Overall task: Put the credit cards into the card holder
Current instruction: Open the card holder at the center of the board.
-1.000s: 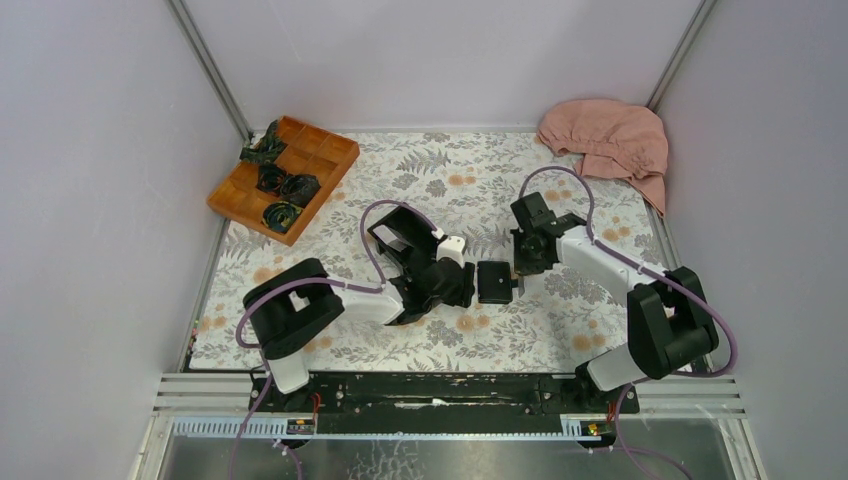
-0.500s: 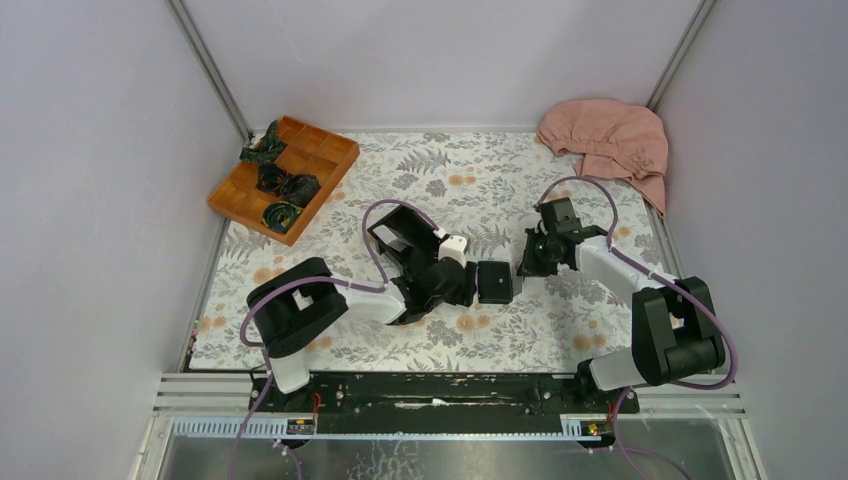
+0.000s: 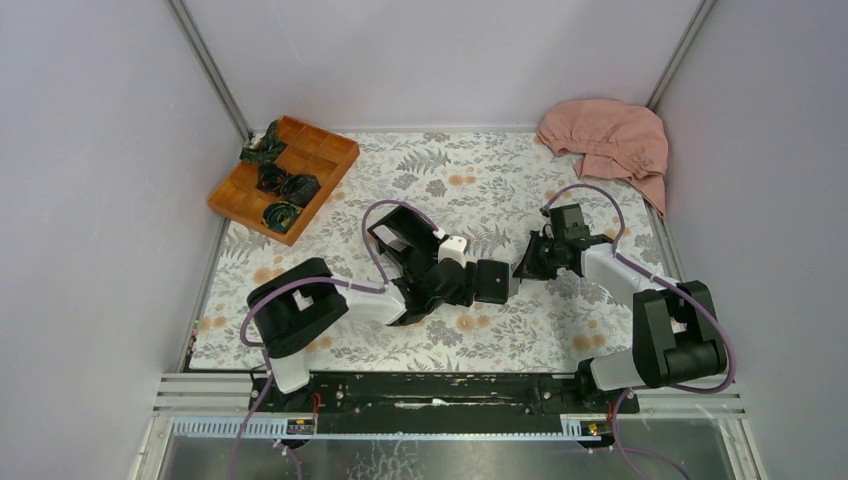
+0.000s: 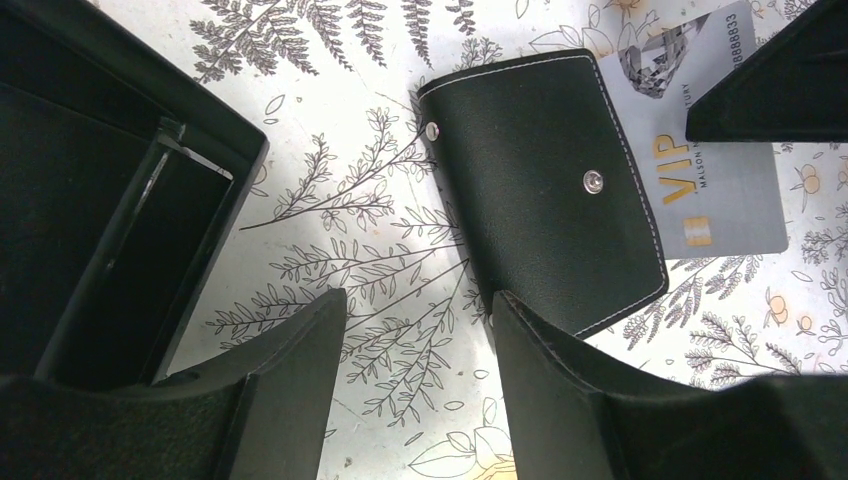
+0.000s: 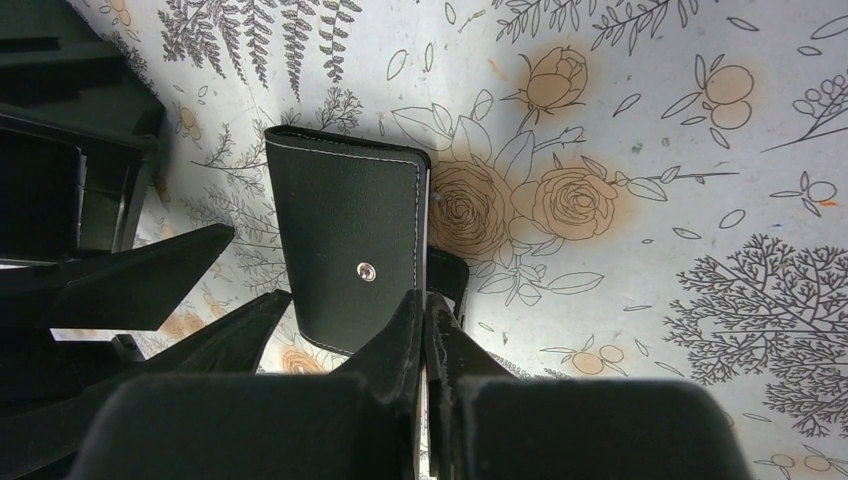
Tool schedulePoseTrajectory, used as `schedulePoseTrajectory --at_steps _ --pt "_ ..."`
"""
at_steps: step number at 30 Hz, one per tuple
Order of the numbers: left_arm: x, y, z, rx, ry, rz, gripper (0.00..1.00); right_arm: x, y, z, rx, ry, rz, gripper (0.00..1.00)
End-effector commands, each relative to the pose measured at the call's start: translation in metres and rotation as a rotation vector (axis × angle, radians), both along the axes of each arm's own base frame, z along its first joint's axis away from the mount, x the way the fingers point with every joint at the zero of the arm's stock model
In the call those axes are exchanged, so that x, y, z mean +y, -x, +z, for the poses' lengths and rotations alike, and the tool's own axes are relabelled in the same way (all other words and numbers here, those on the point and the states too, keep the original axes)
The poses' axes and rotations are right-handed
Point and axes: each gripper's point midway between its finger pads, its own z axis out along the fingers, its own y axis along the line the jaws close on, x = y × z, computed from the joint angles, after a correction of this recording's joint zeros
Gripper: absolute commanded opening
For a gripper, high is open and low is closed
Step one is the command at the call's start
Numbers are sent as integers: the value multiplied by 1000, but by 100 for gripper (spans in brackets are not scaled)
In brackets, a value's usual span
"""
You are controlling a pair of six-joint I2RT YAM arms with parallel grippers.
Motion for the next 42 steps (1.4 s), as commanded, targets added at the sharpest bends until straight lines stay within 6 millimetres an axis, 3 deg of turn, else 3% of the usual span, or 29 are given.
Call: schedulePoseTrajectory --at_steps 1,12,27,42 --pt "36 10 -36 46 -145 62 64 7 -7 12 -47 -65 0 0" --pt "58 4 -34 6 -169 154 64 8 -7 11 -48 -98 -9 0" --pt "33 7 -49 46 -190 30 63 12 -6 6 -33 -135 -6 0" --pt "40 18 -69 101 -220 13 62 21 -4 11 -42 -217 -1 0"
